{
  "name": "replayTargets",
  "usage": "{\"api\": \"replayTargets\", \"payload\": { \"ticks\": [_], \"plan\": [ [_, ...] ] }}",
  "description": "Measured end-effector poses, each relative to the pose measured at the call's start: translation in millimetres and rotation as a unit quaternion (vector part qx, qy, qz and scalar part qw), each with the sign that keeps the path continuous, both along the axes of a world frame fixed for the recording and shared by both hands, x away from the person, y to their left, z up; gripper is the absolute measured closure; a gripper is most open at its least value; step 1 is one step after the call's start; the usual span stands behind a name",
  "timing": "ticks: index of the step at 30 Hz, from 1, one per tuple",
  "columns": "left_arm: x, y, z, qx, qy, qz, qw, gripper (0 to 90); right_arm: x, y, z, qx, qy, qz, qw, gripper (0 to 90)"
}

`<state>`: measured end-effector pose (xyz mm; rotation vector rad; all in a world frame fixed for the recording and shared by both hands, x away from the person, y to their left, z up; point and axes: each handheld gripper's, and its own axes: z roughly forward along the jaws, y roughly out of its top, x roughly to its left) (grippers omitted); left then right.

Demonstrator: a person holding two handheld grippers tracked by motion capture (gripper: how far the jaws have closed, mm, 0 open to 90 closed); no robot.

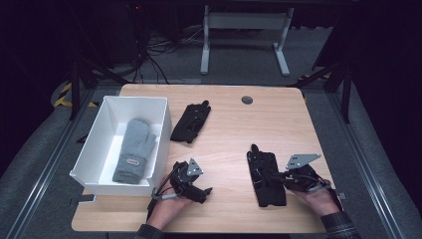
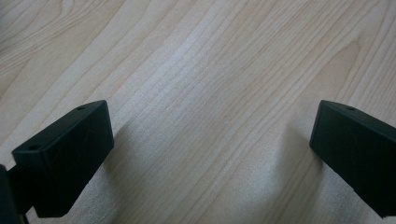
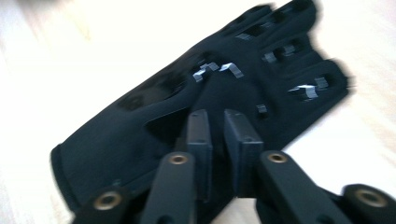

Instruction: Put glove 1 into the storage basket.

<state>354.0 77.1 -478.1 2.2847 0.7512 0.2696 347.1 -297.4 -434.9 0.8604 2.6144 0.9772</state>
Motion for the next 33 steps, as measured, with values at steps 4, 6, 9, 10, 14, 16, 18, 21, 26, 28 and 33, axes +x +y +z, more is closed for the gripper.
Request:
{"api": "replayTargets", "payload": {
  "ticks": [4, 6, 9, 10, 14, 16, 18, 21, 26, 28, 33],
  "plan": [
    [0.0, -0.1, -0.1, -0.001, 0.000, 0.001, 1.0000, 0.2, 7.0, -13.4, -2.5, 0.005, -0.022, -0.047, 0.9986, 54.8],
    [0.0, -0.1, -0.1, -0.002, 0.000, 0.001, 1.0000, 0.2, 11.4, -21.6, -6.6, 0.002, -0.033, -0.074, 0.9967, 47.0],
    [0.5, 0.0, -0.1, -0.003, 0.000, 0.002, 1.0000, 0.5, 18.0, -34.7, -11.4, 0.008, -0.040, -0.106, 0.9935, 39.1],
    [0.8, 0.1, 0.4, -0.002, 0.001, 0.003, 1.0000, 0.9, 19.5, -38.2, -12.8, 0.011, -0.044, -0.118, 0.9920, 35.0],
    [2.9, 0.6, 3.7, 0.000, 0.003, 0.013, 0.9999, 6.6, 25.1, -48.2, -20.4, 0.006, -0.048, -0.156, 0.9865, 26.9],
    [5.6, 1.0, 6.5, -0.002, 0.010, 0.020, 0.9998, 12.7, 27.6, -51.4, -25.3, 0.006, -0.047, -0.168, 0.9846, 23.8],
    [8.6, 0.6, 8.7, -0.008, 0.017, 0.022, 0.9996, 17.6, 28.6, -52.4, -27.3, 0.007, -0.045, -0.172, 0.9840, 22.5],
    [13.7, -1.5, 15.4, -0.016, 0.027, 0.030, 0.9991, 32.7, 28.8, -52.9, -28.7, 0.011, -0.051, -0.181, 0.9821, 21.2],
    [23.8, -6.6, 27.7, -0.024, 0.027, 0.041, 0.9985, 65.0, 29.9, -55.1, -32.9, 0.027, -0.053, -0.191, 0.9797, 16.2],
    [29.5, -10.3, 32.4, -0.022, 0.025, 0.050, 0.9982, 79.8, 30.0, -55.0, -32.9, 0.026, -0.054, -0.192, 0.9796, 16.0],
    [47.1, -16.4, 42.2, -0.023, 0.024, 0.071, 0.9969, 90.0, 30.0, -55.0, -32.9, 0.026, -0.053, -0.192, 0.9796, 15.9]
  ]
}}
